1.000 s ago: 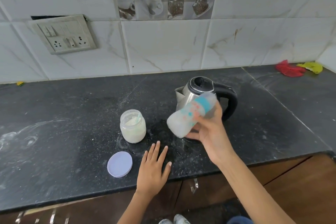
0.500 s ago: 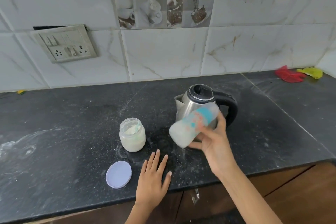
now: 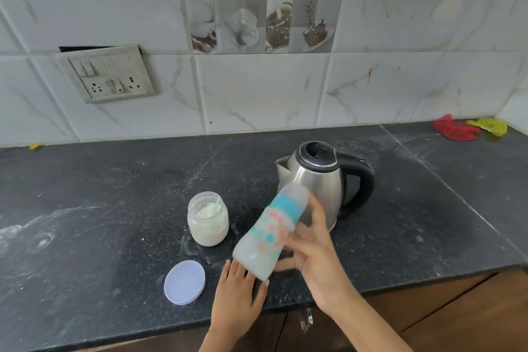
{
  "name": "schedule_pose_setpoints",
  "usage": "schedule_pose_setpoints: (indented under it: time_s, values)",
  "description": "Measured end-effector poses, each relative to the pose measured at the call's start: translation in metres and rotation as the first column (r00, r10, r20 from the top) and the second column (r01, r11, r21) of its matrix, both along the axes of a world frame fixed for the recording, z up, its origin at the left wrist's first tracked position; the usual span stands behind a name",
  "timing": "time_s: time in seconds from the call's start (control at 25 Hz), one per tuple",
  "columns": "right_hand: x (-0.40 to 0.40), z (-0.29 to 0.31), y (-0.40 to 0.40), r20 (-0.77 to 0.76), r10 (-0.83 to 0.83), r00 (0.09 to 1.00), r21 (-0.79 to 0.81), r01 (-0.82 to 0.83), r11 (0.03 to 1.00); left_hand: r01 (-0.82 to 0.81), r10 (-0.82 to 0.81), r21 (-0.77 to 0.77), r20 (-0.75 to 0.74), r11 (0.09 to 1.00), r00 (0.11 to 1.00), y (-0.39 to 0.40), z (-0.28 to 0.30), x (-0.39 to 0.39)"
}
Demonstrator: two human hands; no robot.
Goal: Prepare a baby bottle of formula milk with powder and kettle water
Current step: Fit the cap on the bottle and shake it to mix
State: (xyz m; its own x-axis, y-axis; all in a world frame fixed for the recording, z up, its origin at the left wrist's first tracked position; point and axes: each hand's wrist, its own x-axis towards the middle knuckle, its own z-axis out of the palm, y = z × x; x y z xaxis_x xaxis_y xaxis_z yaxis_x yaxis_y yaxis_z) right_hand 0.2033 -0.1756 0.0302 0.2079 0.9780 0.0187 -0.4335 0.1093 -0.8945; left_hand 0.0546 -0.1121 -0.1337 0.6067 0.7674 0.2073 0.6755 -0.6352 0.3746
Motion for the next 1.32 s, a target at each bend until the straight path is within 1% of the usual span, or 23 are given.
schedule_pose_setpoints:
  time_s: [0.04, 0.08, 0.16, 0.2, 0.28, 0.36, 0.4, 0.48, 0.52, 0.64, 0.68, 0.72, 0.8, 0.84, 0.88, 0.96, 1.0, 1.04, 1.12, 1.16, 1.2, 1.28, 1.32]
  values:
    - [-0.002, 0.000, -0.001, 0.039, 0.011, 0.999, -0.003, -0.011, 1.000, 0.004, -0.005, 0.016, 0.029, 1.000, 1.000, 0.000, -0.001, 0.000]
    - [0.005, 0.001, 0.000, 0.038, -0.040, 0.998, 0.004, 0.040, 0.999, -0.011, 0.010, 0.019, 0.020, 1.000, 1.000, 0.001, -0.002, -0.001]
    - [0.022, 0.007, 0.005, -0.104, -0.195, 0.975, 0.029, 0.199, 0.979, -0.073, 0.073, 0.010, -0.020, 0.997, 0.997, 0.002, -0.003, -0.002]
    - [0.024, 0.008, 0.007, -0.139, -0.208, 0.968, 0.030, 0.214, 0.976, -0.081, 0.081, 0.012, -0.026, 0.997, 0.996, 0.002, -0.004, -0.001]
    - [0.009, 0.002, 0.004, -0.064, -0.041, 0.997, 0.012, 0.042, 0.999, -0.027, 0.027, 0.013, -0.006, 1.000, 1.000, 0.002, -0.002, 0.001]
    - [-0.002, -0.001, -0.001, 0.020, 0.027, 0.999, 0.007, -0.027, 1.000, 0.006, -0.006, 0.015, 0.053, 1.000, 0.999, 0.000, -0.002, 0.000]
    - [0.005, 0.001, 0.000, 0.009, -0.025, 1.000, 0.024, 0.024, 0.999, -0.018, 0.017, 0.030, 0.036, 0.999, 0.999, 0.001, -0.003, -0.001]
    - [0.024, 0.010, 0.005, -0.125, -0.192, 0.973, 0.048, 0.199, 0.979, -0.082, 0.082, 0.031, -0.021, 0.996, 0.996, 0.002, -0.002, -0.001]
    - [0.027, 0.012, 0.006, -0.154, -0.210, 0.966, 0.040, 0.218, 0.975, -0.090, 0.091, 0.024, -0.033, 0.996, 0.995, 0.002, -0.003, 0.001]
    - [0.003, 0.000, -0.003, -0.042, 0.011, 0.999, 0.001, -0.011, 1.000, -0.027, 0.027, 0.026, -0.001, 0.999, 1.000, -0.003, 0.002, 0.002]
    - [0.000, -0.001, -0.006, -0.019, 0.025, 1.000, 0.005, -0.025, 1.000, -0.024, 0.023, 0.038, 0.022, 0.999, 0.999, -0.003, 0.001, 0.002]
    - [0.008, -0.001, -0.004, -0.031, -0.023, 0.999, 0.014, 0.023, 1.000, -0.040, 0.040, 0.038, 0.014, 0.998, 0.999, -0.001, -0.001, 0.000]
    - [0.031, 0.009, 0.001, -0.148, -0.213, 0.966, 0.023, 0.218, 0.976, -0.089, 0.090, 0.024, -0.030, 0.996, 0.995, 0.001, -0.003, 0.000]
    - [0.035, 0.010, 0.003, -0.176, -0.241, 0.954, 0.014, 0.247, 0.969, -0.096, 0.097, 0.019, -0.046, 0.995, 0.994, 0.002, -0.004, 0.002]
    - [0.031, 0.010, 0.000, -0.149, -0.199, 0.969, 0.010, 0.203, 0.979, -0.083, 0.083, 0.010, -0.049, 0.996, 0.995, 0.001, -0.003, 0.003]
    - [0.009, -0.004, -0.008, -0.032, -0.013, 0.999, 0.001, 0.013, 1.000, -0.030, 0.030, -0.003, -0.001, 1.000, 1.000, -0.001, 0.000, 0.004]
    - [0.002, -0.005, -0.012, 0.014, 0.020, 1.000, -0.003, -0.020, 1.000, -0.024, 0.024, 0.001, 0.028, 1.000, 0.999, -0.001, 0.001, 0.003]
    - [0.007, -0.004, -0.011, 0.013, 0.003, 1.000, 0.001, -0.003, 1.000, -0.039, 0.039, 0.009, 0.018, 0.999, 0.999, -0.001, 0.001, 0.002]
    - [0.028, 0.004, -0.004, -0.097, -0.178, 0.979, 0.006, 0.180, 0.984, -0.088, 0.088, 0.010, -0.049, 0.996, 0.995, -0.001, -0.001, 0.002]
    - [0.033, 0.007, -0.002, -0.132, -0.215, 0.968, -0.001, 0.216, 0.976, -0.095, 0.095, 0.006, -0.059, 0.995, 0.994, -0.001, -0.002, 0.002]
    - [0.032, 0.008, -0.003, -0.109, -0.188, 0.976, -0.003, 0.188, 0.982, -0.090, 0.090, 0.006, -0.062, 0.996, 0.994, -0.001, -0.001, 0.003]
    - [0.015, -0.004, -0.009, -0.020, -0.044, 0.999, -0.022, 0.043, 0.999, -0.062, 0.062, 0.001, -0.045, 0.998, 0.997, -0.002, 0.000, 0.002]
    - [0.010, -0.005, -0.012, 0.002, -0.022, 1.000, -0.024, 0.022, 0.999, -0.058, 0.058, 0.004, -0.032, 0.998, 0.998, -0.002, 0.000, 0.001]
